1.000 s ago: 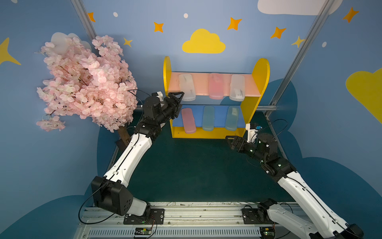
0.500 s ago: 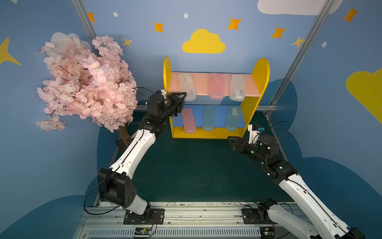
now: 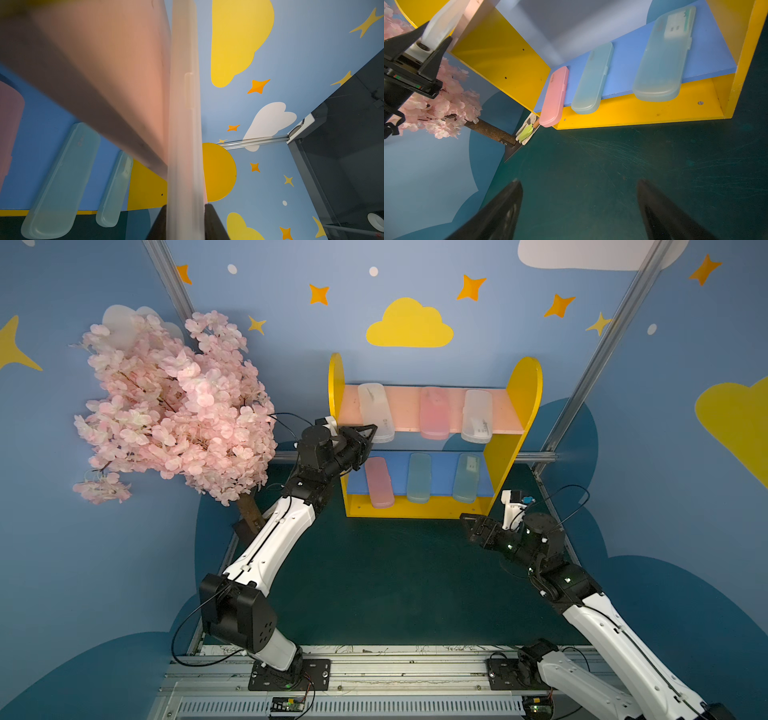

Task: Remove the pencil cases from the shelf
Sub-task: Pick up the pencil case from the shelf.

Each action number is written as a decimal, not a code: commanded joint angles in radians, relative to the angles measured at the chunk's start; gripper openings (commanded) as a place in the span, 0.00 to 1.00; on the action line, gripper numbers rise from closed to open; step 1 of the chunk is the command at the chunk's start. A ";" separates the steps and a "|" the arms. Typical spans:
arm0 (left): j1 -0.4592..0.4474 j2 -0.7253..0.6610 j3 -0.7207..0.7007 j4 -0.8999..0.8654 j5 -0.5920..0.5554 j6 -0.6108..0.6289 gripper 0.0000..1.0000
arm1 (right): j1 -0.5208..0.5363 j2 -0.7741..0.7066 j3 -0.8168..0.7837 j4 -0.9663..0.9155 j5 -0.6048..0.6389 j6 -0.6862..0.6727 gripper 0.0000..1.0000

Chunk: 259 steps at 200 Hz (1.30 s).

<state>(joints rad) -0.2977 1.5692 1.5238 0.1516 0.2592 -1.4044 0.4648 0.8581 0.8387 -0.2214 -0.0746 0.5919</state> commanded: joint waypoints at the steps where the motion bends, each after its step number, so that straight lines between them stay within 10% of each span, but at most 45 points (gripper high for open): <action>1: -0.003 -0.013 0.009 0.016 0.021 0.016 0.22 | 0.005 -0.025 -0.013 0.014 0.015 -0.024 0.91; 151: -0.080 -0.663 -0.619 0.084 0.077 0.073 0.12 | 0.005 -0.153 -0.078 -0.010 -0.195 -0.021 0.99; 259: -0.296 -0.811 -0.900 0.207 0.023 0.105 0.09 | 0.034 -0.093 -0.206 0.442 -0.527 0.349 0.99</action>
<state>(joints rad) -0.5564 0.7467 0.6300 0.2382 0.2928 -1.3293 0.4767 0.7368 0.6247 0.0265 -0.5034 0.8204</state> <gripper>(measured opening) 0.222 0.987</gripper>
